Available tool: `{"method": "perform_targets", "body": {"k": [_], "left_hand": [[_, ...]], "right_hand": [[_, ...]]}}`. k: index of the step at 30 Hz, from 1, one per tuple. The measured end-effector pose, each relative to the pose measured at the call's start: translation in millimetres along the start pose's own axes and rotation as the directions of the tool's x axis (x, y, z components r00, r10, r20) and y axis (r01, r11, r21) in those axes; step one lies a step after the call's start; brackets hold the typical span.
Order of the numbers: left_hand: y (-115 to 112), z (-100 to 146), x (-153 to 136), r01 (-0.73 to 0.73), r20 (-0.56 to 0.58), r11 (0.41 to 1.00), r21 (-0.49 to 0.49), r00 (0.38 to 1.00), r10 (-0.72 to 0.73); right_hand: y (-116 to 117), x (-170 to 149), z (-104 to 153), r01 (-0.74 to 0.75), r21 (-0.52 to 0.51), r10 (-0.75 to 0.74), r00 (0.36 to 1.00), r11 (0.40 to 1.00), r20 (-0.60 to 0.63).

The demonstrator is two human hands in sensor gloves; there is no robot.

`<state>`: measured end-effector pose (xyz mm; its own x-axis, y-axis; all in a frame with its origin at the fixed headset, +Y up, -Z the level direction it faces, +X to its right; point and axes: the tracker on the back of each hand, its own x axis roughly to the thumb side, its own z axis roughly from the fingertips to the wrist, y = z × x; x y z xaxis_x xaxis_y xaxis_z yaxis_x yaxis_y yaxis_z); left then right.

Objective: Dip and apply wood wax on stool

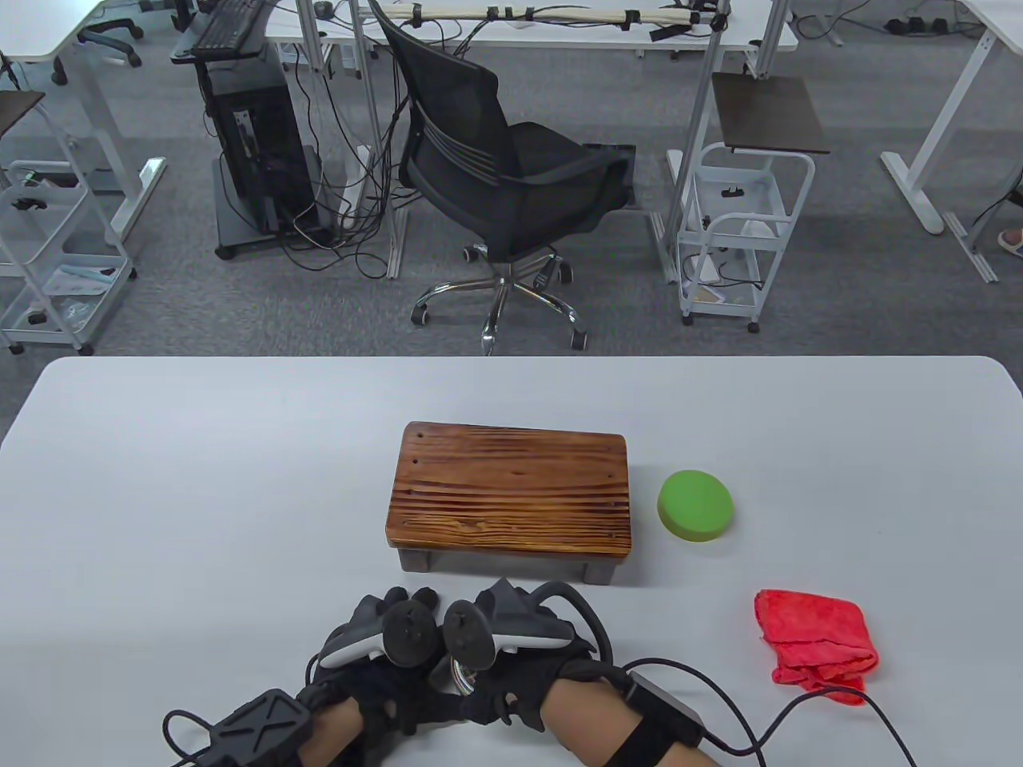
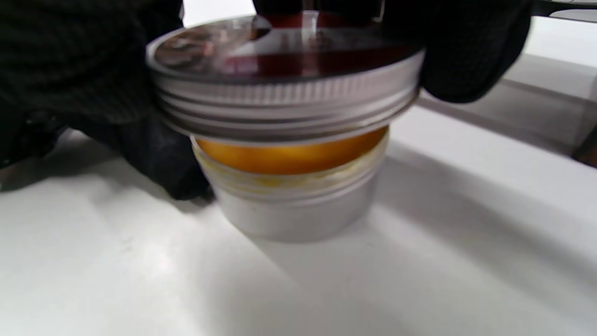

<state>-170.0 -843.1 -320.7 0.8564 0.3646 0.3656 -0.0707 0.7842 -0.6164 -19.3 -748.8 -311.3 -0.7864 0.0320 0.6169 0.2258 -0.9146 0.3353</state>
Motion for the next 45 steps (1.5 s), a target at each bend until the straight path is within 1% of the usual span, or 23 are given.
{"method": "perform_targets", "body": {"k": [5, 18, 36, 40, 43, 45], "left_hand": [[-0.8, -0.1, 0.1, -0.003, 0.005, 1.000, -0.003, 1.000, 0.003], [-1.1, 0.0, 0.2, -0.004, 0.005, 1.000, -0.003, 1.000, 0.004], [-1.2, -0.2, 0.4, -0.004, 0.005, 1.000, -0.004, 1.000, 0.004], [-1.2, -0.2, 0.4, -0.004, 0.005, 1.000, -0.004, 1.000, 0.004], [-1.2, -0.2, 0.4, -0.004, 0.005, 1.000, -0.004, 1.000, 0.004], [-1.2, -0.2, 0.4, -0.004, 0.005, 1.000, -0.004, 1.000, 0.004]], "right_hand": [[1.9, 2.2, -6.2, 0.003, 0.002, -0.003, 1.000, 1.000, 0.004], [9.9, 3.9, -12.8, -0.016, 0.021, 0.016, 1.000, 1.000, -0.008], [13.3, 4.5, -12.1, -0.024, 0.030, 0.024, 1.000, 0.999, -0.015], [10.4, -1.2, -10.1, 0.004, 0.077, -0.003, 1.000, 0.997, -0.014], [2.6, -11.2, -6.1, 0.042, 0.077, -0.046, 0.998, 0.996, 0.041], [-3.9, -17.2, -4.0, 0.028, 0.087, -0.041, 0.988, 0.996, 0.147]]}}
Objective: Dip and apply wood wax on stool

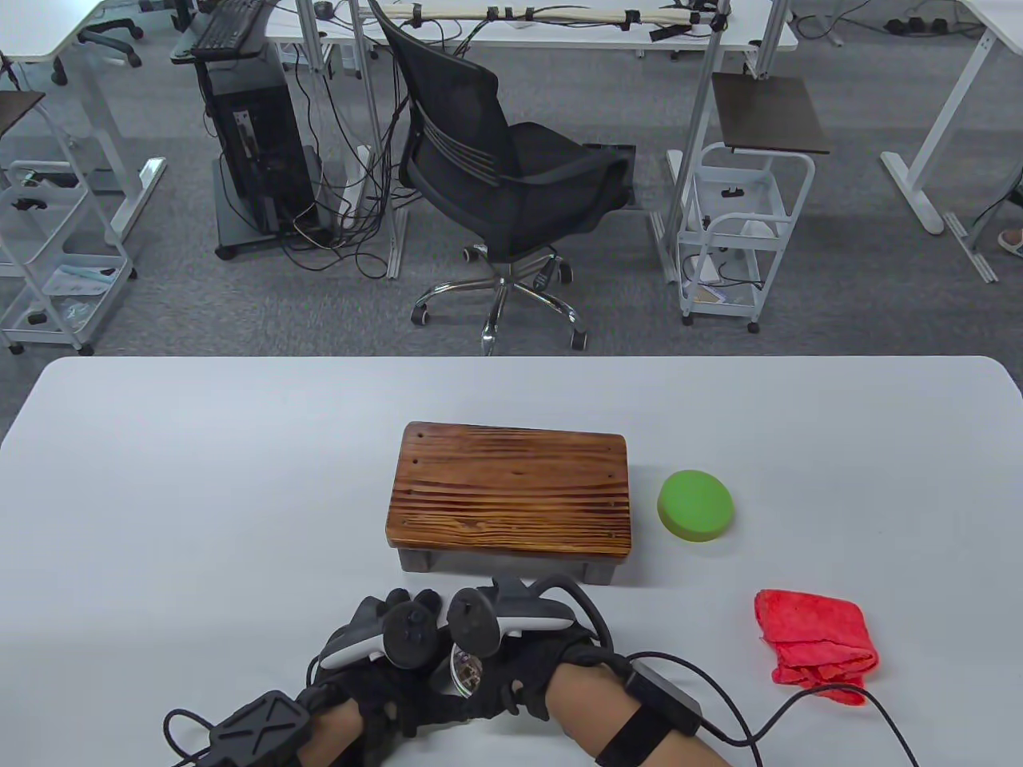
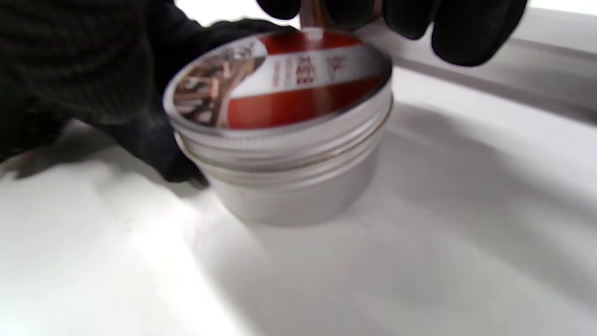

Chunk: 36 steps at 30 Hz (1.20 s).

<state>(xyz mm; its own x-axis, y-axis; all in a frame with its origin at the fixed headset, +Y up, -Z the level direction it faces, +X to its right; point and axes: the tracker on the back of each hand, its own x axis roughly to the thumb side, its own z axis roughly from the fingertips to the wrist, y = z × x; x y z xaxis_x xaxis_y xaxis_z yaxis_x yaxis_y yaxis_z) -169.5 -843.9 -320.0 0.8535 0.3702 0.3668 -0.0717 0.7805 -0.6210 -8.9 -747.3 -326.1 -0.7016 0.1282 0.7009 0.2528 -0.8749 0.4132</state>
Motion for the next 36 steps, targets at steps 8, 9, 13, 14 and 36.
{"method": "perform_targets", "body": {"k": [8, 9, 13, 14, 36], "left_hand": [[0.0, 0.0, 0.0, 0.000, 0.000, 1.000, 0.000, 1.000, 0.000], [0.0, 0.0, 0.0, 0.000, 0.000, 1.000, 0.000, 1.000, 0.000], [0.0, 0.0, 0.0, 0.000, 0.000, 1.000, 0.000, 1.000, 0.000], [0.0, 0.0, 0.0, 0.000, 0.000, 1.000, 0.000, 1.000, 0.000], [0.1, 0.2, -0.1, 0.003, -0.001, 1.000, -0.007, 1.000, -0.003]], "right_hand": [[-0.4, -4.8, 0.1, -0.146, 0.089, 0.139, 0.987, 0.985, 0.079], [0.6, -5.0, -0.4, -0.147, 0.101, 0.140, 0.987, 0.984, 0.079], [3.2, -3.6, -0.2, -0.152, 0.087, 0.144, 0.986, 0.985, 0.088], [3.9, -2.6, 0.1, -0.163, 0.081, 0.155, 0.984, 0.983, 0.092], [19.9, 2.4, 13.1, -0.199, -0.062, 0.199, 0.980, 0.978, -0.002]]}}
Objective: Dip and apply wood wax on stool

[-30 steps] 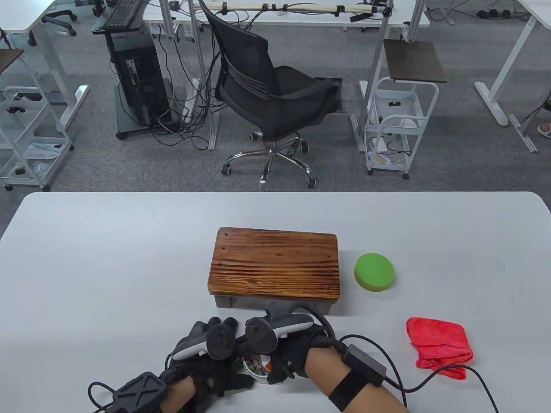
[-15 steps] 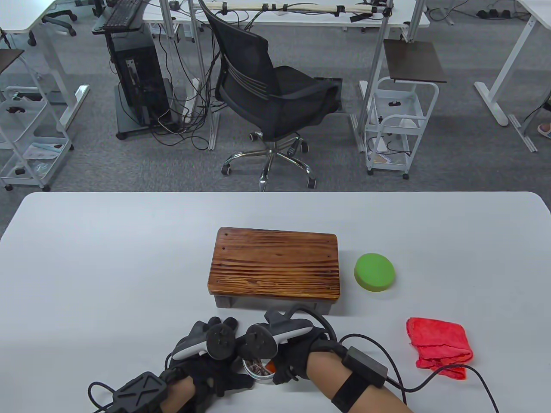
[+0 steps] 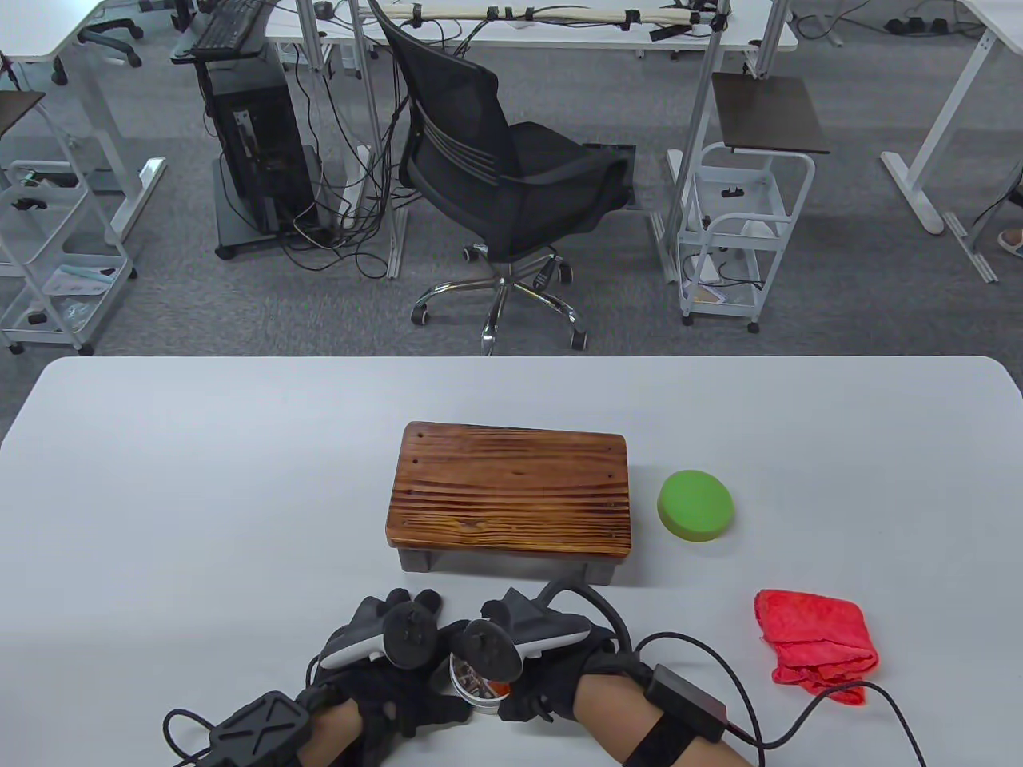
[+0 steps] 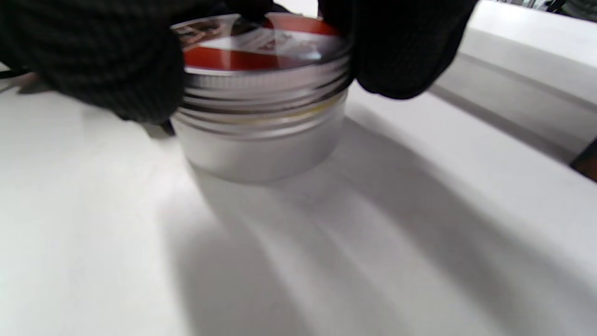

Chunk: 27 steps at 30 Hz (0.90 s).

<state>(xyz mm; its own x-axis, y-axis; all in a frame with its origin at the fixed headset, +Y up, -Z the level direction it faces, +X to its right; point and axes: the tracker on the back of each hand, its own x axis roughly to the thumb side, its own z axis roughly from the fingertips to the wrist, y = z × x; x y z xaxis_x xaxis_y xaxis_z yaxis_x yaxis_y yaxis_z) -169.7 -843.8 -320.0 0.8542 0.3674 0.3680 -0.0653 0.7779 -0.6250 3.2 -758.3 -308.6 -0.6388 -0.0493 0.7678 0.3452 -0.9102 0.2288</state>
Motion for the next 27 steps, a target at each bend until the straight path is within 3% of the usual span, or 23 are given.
{"method": "perform_targets", "body": {"k": [6, 13, 17, 21, 24, 27], "left_hand": [[-1.0, 0.7, 0.3, 0.001, 0.000, 1.000, -0.001, 1.000, -0.001], [-1.0, 0.9, 0.1, -0.004, -0.003, 1.000, 0.003, 1.000, 0.004], [-0.8, 1.7, -0.7, -0.007, -0.007, 1.000, 0.006, 1.000, 0.007], [-0.7, 1.9, -1.2, -0.010, -0.008, 1.000, 0.008, 1.000, 0.010], [-0.6, 2.0, -1.5, -0.009, -0.009, 1.000, 0.008, 1.000, 0.009], [-0.5, 2.1, -1.8, -0.011, -0.010, 1.000, 0.009, 1.000, 0.011]], "right_hand": [[6.2, 4.7, 3.9, -0.023, -0.076, 0.019, 0.998, 0.997, -0.063], [12.8, 11.7, 7.5, 0.059, -0.110, -0.083, 0.970, 0.992, -0.228], [16.0, 16.4, 6.4, 0.034, -0.159, -0.079, 0.956, 0.987, -0.282], [4.4, 5.3, 5.8, 0.067, 0.019, -0.060, 0.968, 0.998, -0.244], [-6.5, -6.5, 0.7, 0.159, 0.051, -0.154, 0.984, 0.986, -0.090], [-15.8, -8.4, -5.6, 0.083, 0.086, -0.085, 0.996, 0.993, 0.021]]}}
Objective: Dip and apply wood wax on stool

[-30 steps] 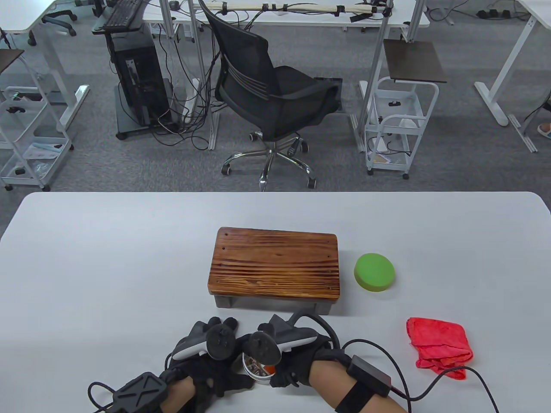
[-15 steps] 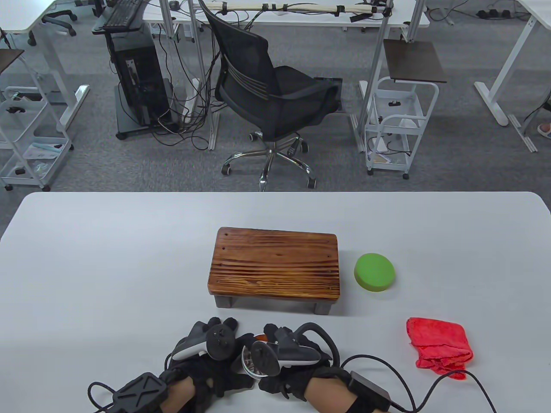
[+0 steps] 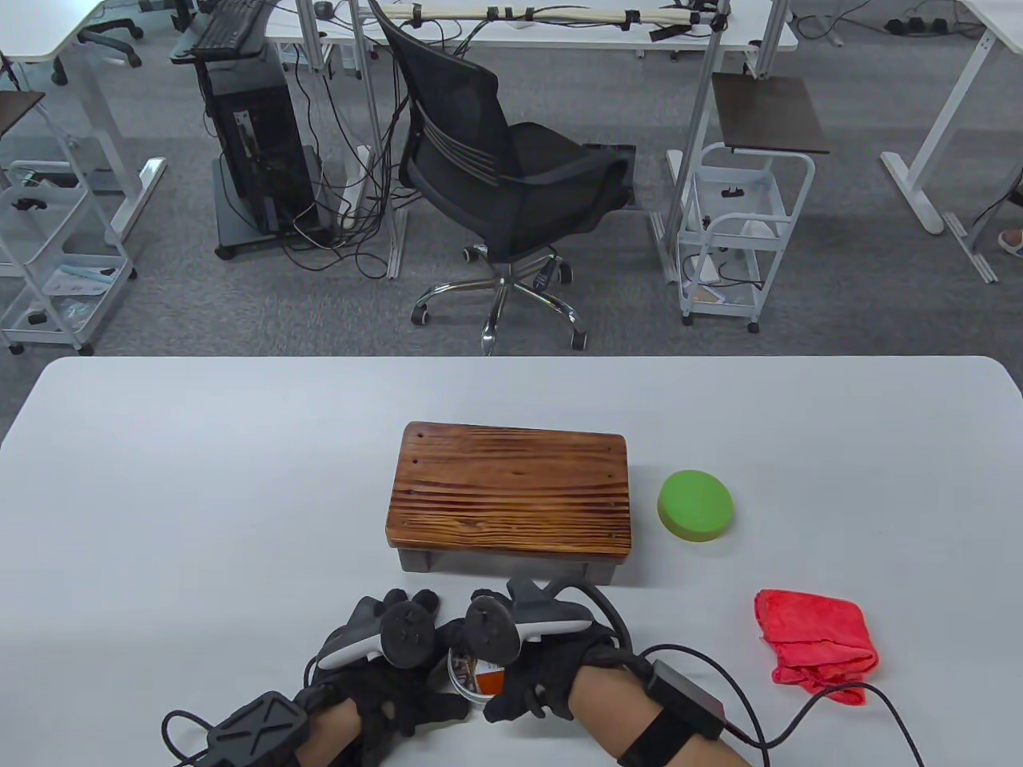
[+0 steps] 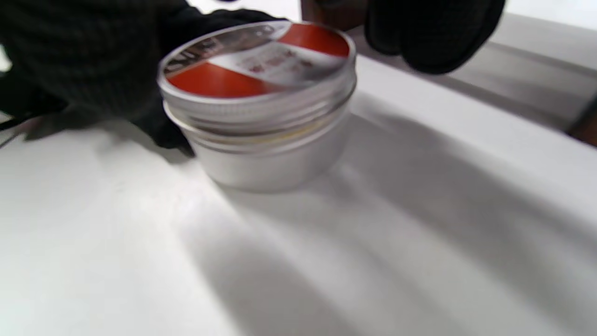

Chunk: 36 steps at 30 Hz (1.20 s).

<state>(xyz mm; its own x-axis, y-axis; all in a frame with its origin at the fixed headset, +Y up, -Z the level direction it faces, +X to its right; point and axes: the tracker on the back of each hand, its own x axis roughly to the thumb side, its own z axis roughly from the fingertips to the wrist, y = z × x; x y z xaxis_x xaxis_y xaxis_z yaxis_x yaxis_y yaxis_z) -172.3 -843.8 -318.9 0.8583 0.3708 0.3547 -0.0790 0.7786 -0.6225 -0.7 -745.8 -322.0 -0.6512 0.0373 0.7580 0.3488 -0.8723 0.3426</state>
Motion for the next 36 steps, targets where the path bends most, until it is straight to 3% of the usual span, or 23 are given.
{"method": "perform_targets", "body": {"k": [8, 18, 24, 31, 34, 36], "left_hand": [[0.3, 0.0, -0.8, -0.004, -0.001, 1.000, 0.002, 1.000, 0.004], [0.7, 0.0, -1.4, -0.004, 0.000, 1.000, 0.000, 1.000, 0.004], [0.9, -0.1, -1.6, -0.003, 0.000, 1.000, 0.001, 1.000, 0.003], [0.8, 0.0, -2.1, -0.002, 0.001, 1.000, 0.001, 1.000, 0.002], [0.9, -0.1, -2.1, -0.004, 0.002, 1.000, 0.001, 1.000, 0.004], [0.9, -0.1, -2.2, -0.005, 0.002, 1.000, 0.001, 1.000, 0.005]], "right_hand": [[-9.6, 5.9, -12.8, -0.125, 0.100, 0.123, 0.992, 0.987, 0.028], [-6.5, 5.7, -9.9, -0.098, 0.077, 0.097, 0.995, 0.992, 0.013], [1.9, 11.3, -4.7, -0.119, 0.011, 0.119, 0.992, 0.993, -0.031], [12.8, 22.2, -1.6, -0.163, -0.131, 0.132, 0.967, 0.978, -0.218], [11.9, 23.8, -1.8, -0.142, -0.112, 0.111, 0.962, 0.984, -0.249], [5.2, 18.0, -0.5, -0.099, -0.042, 0.090, 0.978, 0.994, -0.188]]}}
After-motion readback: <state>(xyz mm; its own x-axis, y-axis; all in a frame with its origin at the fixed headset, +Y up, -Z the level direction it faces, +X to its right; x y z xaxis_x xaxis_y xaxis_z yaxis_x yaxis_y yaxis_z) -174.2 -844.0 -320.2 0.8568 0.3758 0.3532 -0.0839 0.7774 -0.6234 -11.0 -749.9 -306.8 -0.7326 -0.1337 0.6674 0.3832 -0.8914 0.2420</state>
